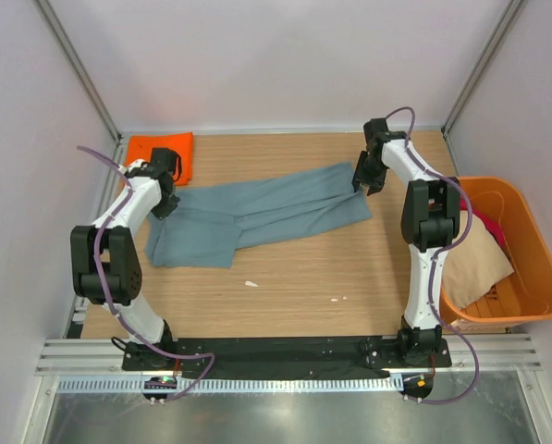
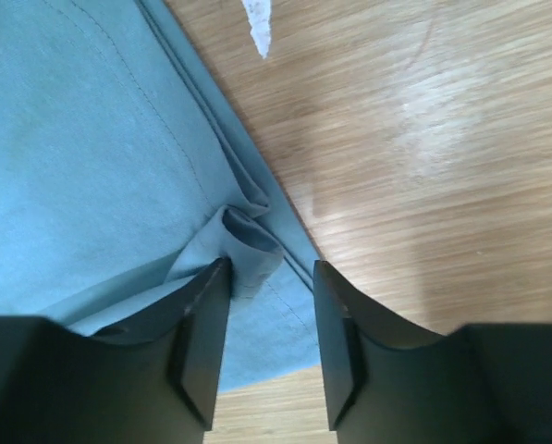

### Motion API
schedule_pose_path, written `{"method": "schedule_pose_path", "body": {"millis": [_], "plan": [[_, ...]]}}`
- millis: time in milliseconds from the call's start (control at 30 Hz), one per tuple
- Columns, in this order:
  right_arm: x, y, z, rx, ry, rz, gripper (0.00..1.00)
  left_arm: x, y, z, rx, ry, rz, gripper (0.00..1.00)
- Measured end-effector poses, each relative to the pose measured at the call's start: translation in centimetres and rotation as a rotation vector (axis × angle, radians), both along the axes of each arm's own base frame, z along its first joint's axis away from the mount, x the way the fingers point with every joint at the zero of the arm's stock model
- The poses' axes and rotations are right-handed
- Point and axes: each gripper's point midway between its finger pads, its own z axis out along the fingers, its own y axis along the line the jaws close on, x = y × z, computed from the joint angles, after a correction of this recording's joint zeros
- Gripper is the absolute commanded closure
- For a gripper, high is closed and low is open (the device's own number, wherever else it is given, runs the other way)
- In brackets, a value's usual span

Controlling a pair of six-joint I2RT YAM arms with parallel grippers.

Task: Fold and stack the t-shirts
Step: Fold the tshirt

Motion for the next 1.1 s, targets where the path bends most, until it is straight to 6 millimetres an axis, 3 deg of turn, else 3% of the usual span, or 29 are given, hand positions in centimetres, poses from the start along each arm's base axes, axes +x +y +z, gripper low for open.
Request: {"method": "schedule_pose_path", "body": {"millis": [33,133,300,400,467,533,633,733,833,933,1100], "plan": [[0.0,-0.2,0.3,-0.008,-0.005,0.003,0.5,0.0,0.2,0.1,0.01,0.001,-0.003,0.65],[-0.8,-0.7,1.0,-0.02,-0.018,0.008,0.5,-0.1,0.7,0.9,0.023,-0.012,-0.005,0.56],[-4.2,-1.6,2.2,-0.016,-0.003,0.007,0.46,-0.2,0.3,3.8,0.004,-0.09,-0.029,0.55],[-4.5,-2.1,2.3,0.0,-0.02,-0.002,0.39,-0.1,-0.9,5.4,-0.044,-0.153,-0.069,0.56],[-4.6,-2.4,2.2,0.007,-0.028,-0.005,0.41,0.0,-2.5,6.0,-0.1,-0.197,-0.128,0.65],[-4.4,-2.6,2.2,0.021,-0.035,-0.008,0.44,0.0,-4.9,5.8,-0.171,-0.223,-0.206,0.66],[-3.9,-2.3,2.2,0.056,-0.059,-0.002,0.5,-0.4,-9.6,4.2,-0.28,-0.208,-0.354,0.66],[-4.6,-1.8,1.4,0.084,-0.052,0.009,0.56,-1.0,-14.7,2.7,-0.355,-0.162,-0.508,0.7],[-5.4,-1.6,0.7,0.096,-0.025,0.021,0.57,-1.7,-18.5,1.2,-0.415,-0.114,-0.614,0.72],[-5.4,-1.5,0.6,0.099,-0.026,0.033,0.55,-2.4,-20.8,-0.6,-0.466,-0.051,-0.671,0.7],[-5.3,-1.4,0.7,0.101,-0.03,0.042,0.57,-2.1,-21.8,-2.1,-0.493,-0.005,-0.704,0.68]]}}
